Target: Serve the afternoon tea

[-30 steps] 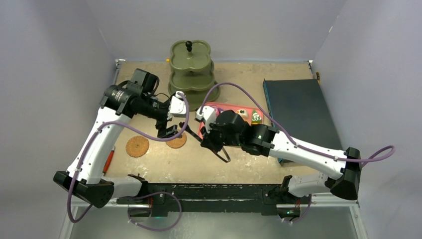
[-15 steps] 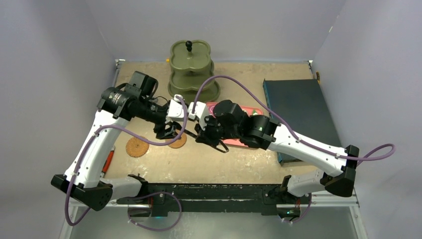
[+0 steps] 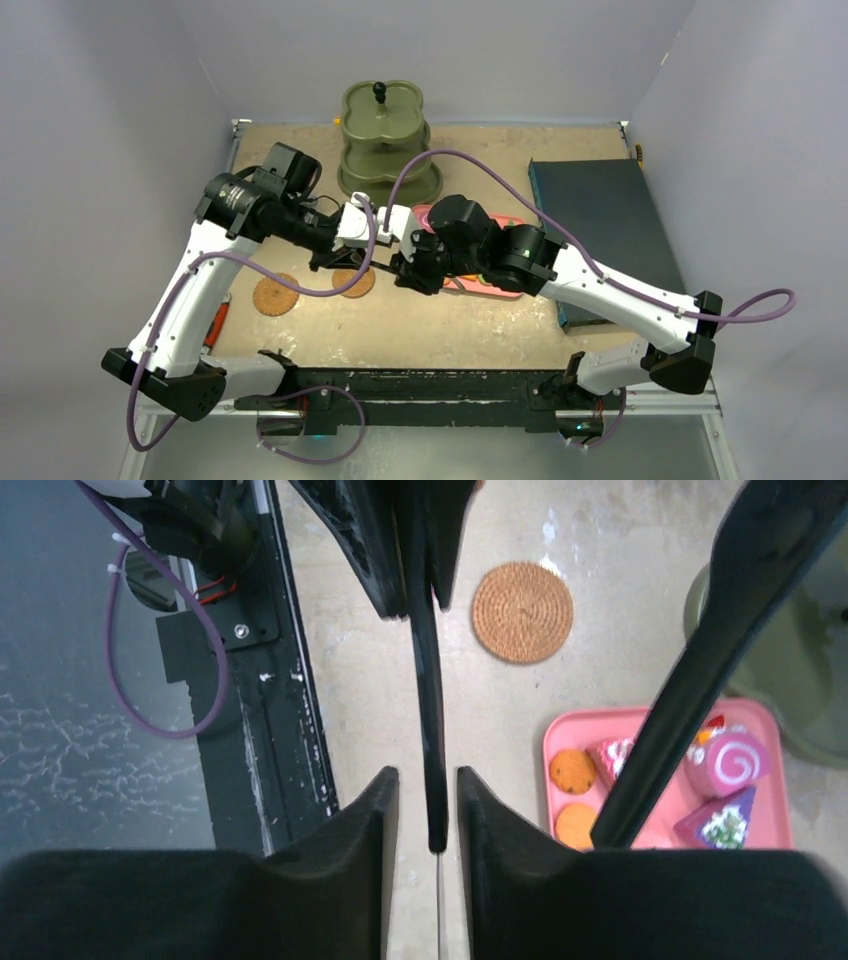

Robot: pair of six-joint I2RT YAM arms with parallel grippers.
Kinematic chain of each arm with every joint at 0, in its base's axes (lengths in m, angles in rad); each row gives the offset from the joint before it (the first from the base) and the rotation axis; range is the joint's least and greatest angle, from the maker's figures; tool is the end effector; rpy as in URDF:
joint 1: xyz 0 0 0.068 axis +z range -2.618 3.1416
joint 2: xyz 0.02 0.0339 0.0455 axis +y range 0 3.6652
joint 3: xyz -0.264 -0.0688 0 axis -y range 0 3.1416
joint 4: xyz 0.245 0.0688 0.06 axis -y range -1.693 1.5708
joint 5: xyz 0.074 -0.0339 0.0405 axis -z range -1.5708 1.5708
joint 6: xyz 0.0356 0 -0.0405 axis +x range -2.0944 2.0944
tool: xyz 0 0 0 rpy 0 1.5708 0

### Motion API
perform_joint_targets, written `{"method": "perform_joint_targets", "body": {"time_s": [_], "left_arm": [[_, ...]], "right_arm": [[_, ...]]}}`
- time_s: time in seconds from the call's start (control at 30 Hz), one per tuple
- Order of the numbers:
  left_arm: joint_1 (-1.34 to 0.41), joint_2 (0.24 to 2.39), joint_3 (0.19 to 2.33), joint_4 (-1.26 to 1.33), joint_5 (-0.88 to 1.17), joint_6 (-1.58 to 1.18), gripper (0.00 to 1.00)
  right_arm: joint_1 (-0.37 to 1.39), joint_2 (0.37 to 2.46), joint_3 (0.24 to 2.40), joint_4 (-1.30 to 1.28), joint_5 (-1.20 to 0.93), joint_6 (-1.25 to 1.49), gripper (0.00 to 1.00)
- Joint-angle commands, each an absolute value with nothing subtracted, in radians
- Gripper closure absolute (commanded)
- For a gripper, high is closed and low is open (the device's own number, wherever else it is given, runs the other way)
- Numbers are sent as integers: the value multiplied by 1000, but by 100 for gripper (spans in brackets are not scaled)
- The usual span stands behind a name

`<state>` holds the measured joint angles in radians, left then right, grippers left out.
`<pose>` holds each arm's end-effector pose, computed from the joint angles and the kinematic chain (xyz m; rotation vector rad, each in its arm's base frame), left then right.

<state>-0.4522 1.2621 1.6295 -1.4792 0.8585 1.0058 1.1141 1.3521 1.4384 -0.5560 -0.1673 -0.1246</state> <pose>0.1591 -0.1072 0.4218 1.7446 1.5780 -0.8805 0.1265 0.2709 0.4027 -1.3219 1.6659 0.7757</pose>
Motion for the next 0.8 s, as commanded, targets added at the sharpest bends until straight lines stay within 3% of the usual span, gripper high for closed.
{"method": "perform_joint_targets", "body": {"time_s": [0.0, 0.07, 0.1, 0.13, 0.17, 0.37, 0.57, 0.77], "left_arm": [[-459, 1259, 1631, -1435, 916, 1014, 100], [-459, 1262, 1628, -1433, 950, 1006, 100], [-459, 1265, 1628, -1418, 972, 983, 100], [-459, 1267, 1624, -1377, 998, 929, 100], [-457, 1269, 1615, -1311, 1015, 854, 100], [-405, 1221, 1463, -778, 1113, 318, 100], [-187, 1132, 1208, 109, 1168, -505, 100], [-169, 1108, 1187, 378, 1131, -804, 100]], "right_arm": [[1123, 1339, 1514, -523, -150, -139, 55], [1123, 1306, 1512, -483, -94, -129, 42], [1111, 1288, 1511, -450, -69, -119, 29], [1091, 1272, 1514, -431, -62, -105, 11], [1063, 1259, 1521, -414, -67, -91, 3], [964, 1134, 1522, -269, -73, -15, 2], [962, 1057, 1485, -223, -134, 53, 2], [962, 982, 1214, -34, -235, 182, 2]]}}
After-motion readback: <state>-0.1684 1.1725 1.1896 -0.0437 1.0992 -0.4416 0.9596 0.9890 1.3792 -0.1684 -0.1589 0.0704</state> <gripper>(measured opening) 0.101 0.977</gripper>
